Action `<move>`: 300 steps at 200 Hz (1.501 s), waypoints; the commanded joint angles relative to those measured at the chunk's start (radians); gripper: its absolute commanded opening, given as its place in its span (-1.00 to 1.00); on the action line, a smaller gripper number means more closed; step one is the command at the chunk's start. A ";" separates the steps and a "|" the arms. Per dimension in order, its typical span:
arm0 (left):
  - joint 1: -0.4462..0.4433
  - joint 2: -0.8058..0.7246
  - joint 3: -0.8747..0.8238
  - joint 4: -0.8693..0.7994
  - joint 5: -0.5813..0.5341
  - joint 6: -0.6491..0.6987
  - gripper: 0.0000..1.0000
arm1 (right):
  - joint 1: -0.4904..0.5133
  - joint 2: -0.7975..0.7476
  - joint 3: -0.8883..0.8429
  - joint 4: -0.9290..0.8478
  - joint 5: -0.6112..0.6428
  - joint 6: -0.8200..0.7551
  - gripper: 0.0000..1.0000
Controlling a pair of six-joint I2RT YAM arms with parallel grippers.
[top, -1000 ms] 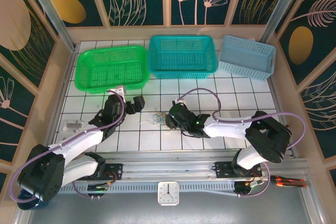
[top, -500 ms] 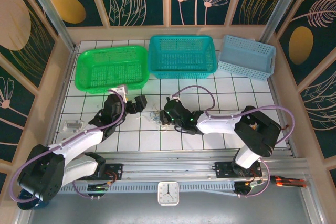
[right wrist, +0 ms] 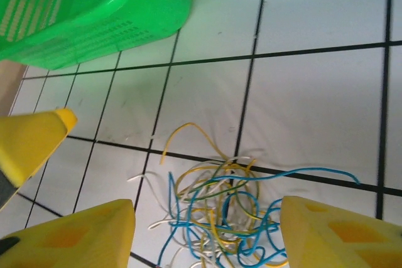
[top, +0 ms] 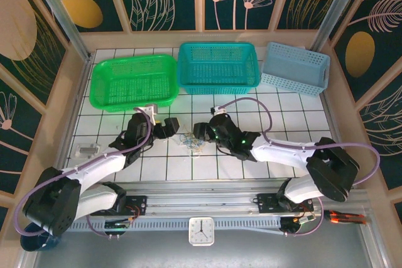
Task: Untangle the cables
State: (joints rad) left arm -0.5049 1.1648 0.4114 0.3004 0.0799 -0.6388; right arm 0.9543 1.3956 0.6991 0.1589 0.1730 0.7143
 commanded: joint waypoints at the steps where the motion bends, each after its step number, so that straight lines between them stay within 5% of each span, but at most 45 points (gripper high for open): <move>1: -0.008 0.049 0.066 -0.063 0.030 0.029 0.64 | -0.020 -0.024 -0.027 -0.044 0.021 -0.014 0.34; 34: -0.030 0.157 0.152 -0.124 0.038 0.076 0.36 | -0.043 -0.034 -0.042 -0.042 0.014 -0.010 0.53; 90: -0.083 0.300 0.232 -0.135 0.040 0.090 -0.11 | -0.055 -0.043 -0.065 -0.030 0.002 -0.001 0.54; 214: -0.105 0.384 0.253 -0.119 0.041 0.091 -0.34 | -0.057 -0.034 -0.074 0.015 -0.026 -0.003 0.53; 260: -0.108 0.377 0.270 -0.119 0.047 0.090 -1.00 | -0.056 -0.013 -0.055 0.055 -0.051 -0.037 0.53; 300: -0.111 0.310 0.298 -0.130 0.076 0.074 -1.00 | -0.054 0.057 -0.003 0.126 -0.078 -0.106 0.51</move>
State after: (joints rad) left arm -0.6094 1.5326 0.6689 0.1783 0.1230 -0.5526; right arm 0.9039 1.4067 0.6487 0.2054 0.1146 0.6693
